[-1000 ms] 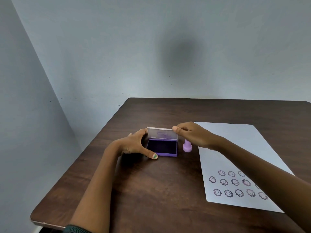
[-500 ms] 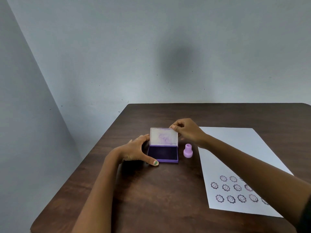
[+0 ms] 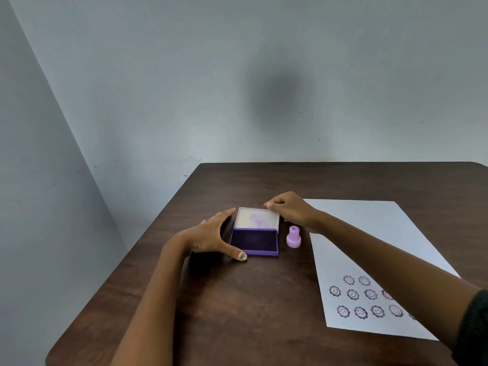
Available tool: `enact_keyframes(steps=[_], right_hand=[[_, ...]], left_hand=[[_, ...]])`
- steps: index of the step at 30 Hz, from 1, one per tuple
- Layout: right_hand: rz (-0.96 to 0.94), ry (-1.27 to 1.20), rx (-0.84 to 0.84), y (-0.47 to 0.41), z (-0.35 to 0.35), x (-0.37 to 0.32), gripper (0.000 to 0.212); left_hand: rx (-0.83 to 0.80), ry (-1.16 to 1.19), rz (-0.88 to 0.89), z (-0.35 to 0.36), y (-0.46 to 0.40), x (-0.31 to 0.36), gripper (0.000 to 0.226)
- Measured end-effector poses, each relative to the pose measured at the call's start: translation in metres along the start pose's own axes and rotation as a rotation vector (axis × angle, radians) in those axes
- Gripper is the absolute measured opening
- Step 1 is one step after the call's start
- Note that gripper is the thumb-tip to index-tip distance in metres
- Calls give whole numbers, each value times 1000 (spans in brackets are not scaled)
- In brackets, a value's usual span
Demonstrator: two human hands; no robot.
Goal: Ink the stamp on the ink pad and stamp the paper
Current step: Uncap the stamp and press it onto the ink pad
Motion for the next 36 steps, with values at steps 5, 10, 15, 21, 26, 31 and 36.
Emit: enact_keyframes(steps=[5, 10, 15, 21, 26, 31, 36], right_hand=[[-5, -19, 46, 1, -5, 2, 27], [-22, -51, 42, 11, -14, -2, 27], [-110, -24, 73, 35, -32, -12, 27], [-167, 115, 50, 67, -41, -9, 24], [-227, 156, 149, 76, -40, -4, 25], [-271, 154, 178, 82, -37, -5, 23], [-277, 122, 211, 86, -41, -3, 24]], left_hand=[[12, 96, 19, -5, 1, -5, 89], [-9, 130, 59, -4, -1, -4, 64], [6, 139, 81, -5, 0, -1, 58], [20, 127, 79, -5, 0, 1, 62], [13, 125, 59, -4, 0, -2, 64], [8, 121, 58, -4, -1, -3, 63], [12, 82, 66, -3, 0, 3, 61]])
Point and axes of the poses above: each hand's wrist, its own y-axis away from the middle knuckle, its own z-axis out of the palm, x = y × z, the point moved 8 cm from there along -y, towards the middle knuckle, and after that the axes turned 8 degrees about x, right-handed, at the moved point
